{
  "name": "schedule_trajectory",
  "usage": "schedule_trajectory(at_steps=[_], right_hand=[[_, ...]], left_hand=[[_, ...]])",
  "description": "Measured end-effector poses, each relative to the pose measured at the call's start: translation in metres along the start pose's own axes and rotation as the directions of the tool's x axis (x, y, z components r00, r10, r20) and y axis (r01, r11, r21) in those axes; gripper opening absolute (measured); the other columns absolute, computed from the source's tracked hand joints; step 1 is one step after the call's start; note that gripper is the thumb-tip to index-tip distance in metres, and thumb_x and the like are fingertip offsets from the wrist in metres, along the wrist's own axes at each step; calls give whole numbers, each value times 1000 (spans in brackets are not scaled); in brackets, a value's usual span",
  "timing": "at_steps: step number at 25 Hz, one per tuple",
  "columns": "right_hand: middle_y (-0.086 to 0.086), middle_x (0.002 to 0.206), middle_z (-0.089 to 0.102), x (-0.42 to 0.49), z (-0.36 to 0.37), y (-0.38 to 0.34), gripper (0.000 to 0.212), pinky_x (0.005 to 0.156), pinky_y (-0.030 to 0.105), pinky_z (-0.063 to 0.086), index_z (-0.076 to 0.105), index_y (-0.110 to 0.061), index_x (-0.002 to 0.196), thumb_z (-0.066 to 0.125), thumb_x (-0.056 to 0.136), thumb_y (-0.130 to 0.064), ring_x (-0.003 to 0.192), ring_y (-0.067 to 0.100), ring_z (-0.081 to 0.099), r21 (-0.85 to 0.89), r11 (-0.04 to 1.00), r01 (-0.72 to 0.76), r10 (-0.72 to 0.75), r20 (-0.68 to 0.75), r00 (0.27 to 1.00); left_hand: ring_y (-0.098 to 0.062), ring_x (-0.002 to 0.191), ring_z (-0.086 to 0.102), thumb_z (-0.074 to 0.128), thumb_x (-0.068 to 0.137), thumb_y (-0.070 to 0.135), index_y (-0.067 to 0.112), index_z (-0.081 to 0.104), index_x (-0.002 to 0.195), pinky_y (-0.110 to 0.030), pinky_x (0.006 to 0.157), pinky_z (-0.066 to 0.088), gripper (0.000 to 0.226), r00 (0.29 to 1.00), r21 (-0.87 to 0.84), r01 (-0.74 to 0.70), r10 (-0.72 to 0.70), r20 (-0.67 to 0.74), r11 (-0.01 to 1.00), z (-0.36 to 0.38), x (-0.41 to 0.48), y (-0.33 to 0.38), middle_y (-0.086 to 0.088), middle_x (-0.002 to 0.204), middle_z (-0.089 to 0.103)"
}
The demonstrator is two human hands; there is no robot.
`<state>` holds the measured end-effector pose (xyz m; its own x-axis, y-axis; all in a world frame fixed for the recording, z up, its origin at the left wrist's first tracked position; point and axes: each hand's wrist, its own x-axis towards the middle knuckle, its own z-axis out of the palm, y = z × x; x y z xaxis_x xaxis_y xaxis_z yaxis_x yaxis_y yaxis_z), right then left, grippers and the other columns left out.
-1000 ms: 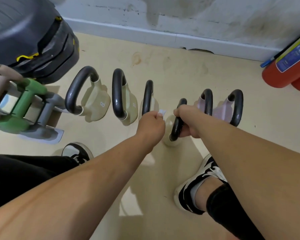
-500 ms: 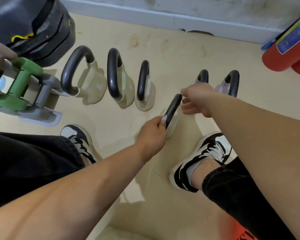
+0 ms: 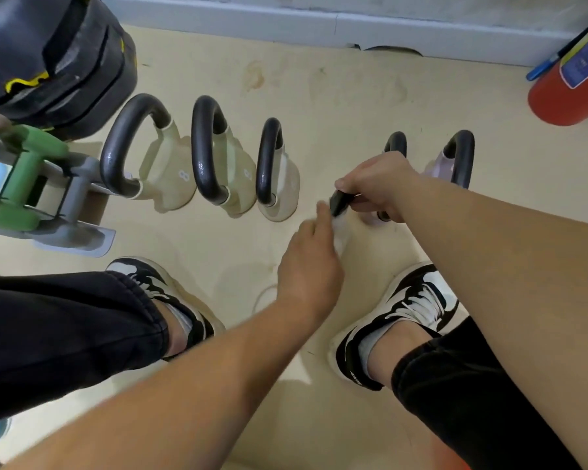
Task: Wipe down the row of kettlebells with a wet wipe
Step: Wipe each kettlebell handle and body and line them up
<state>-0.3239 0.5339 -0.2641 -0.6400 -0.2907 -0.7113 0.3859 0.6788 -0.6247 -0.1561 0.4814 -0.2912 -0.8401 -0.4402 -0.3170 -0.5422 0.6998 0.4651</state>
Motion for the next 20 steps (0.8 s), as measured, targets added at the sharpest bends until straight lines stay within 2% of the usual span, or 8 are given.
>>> schedule_trajectory(at_steps=[3,5,8,11,13,15,18,20], right_hand=[[15,103,79,6,6,0,34,86,33,61,73,3,112,81,86,-17,92,29,79,59,998,-11,13,-23,1000],[18,102,78,6,13,1,30,86,39,64,74,2,108,83,84,-13,89,28,79,159,987,-11,15,-22,1000],[21,104,78,7,18,2,31,84,37,65,75,5,107,82,79,-5,94,29,78,217,975,-38,38,5,999],[18,103,78,9,19,7,13,77,32,64,73,-6,98,77,86,-9,90,28,78,214,977,10,-4,-29,1000],[17,107,76,9,19,7,7,77,34,64,72,-9,95,76,89,-11,83,23,74,206,978,43,-35,-42,999],[18,103,77,11,19,4,24,84,38,64,74,-2,107,80,88,-16,88,23,77,156,988,1,5,-39,999],[19,101,78,13,19,-2,35,87,41,64,72,0,114,81,87,-21,89,26,78,120,993,-8,12,-28,1000],[18,102,78,11,19,-2,34,88,39,63,72,0,115,80,88,-20,89,26,78,124,992,4,-1,-23,1000]], left_hand=[[-32,102,52,44,90,-4,15,7,162,-39,75,50,84,990,7,-129,129,-57,992,17,-54,-30,-14,124,51],[-34,106,51,43,89,-4,15,-5,162,-43,79,52,89,985,39,-160,162,-53,986,20,-40,-25,-16,131,45],[-33,116,48,43,95,7,19,-18,159,-42,90,48,89,1000,41,-6,5,26,999,7,16,16,-15,142,33],[-33,121,48,44,97,10,15,-13,161,-44,90,48,86,996,89,57,-63,63,994,-1,40,32,-16,147,31],[-36,123,49,47,94,1,9,-2,162,-42,85,51,84,998,217,-56,57,3,975,6,10,15,-22,155,28],[-48,131,48,42,92,-10,2,21,159,-42,85,55,72,972,271,-211,230,-42,939,19,-33,-15,-35,159,22],[-54,143,32,25,95,-9,-6,34,152,-43,100,49,58,925,302,-339,374,-67,891,32,-56,-42,-43,156,16],[-51,151,8,35,101,5,-10,28,153,-50,120,30,55,931,322,-340,364,-15,884,21,-36,-22,-40,160,4]])
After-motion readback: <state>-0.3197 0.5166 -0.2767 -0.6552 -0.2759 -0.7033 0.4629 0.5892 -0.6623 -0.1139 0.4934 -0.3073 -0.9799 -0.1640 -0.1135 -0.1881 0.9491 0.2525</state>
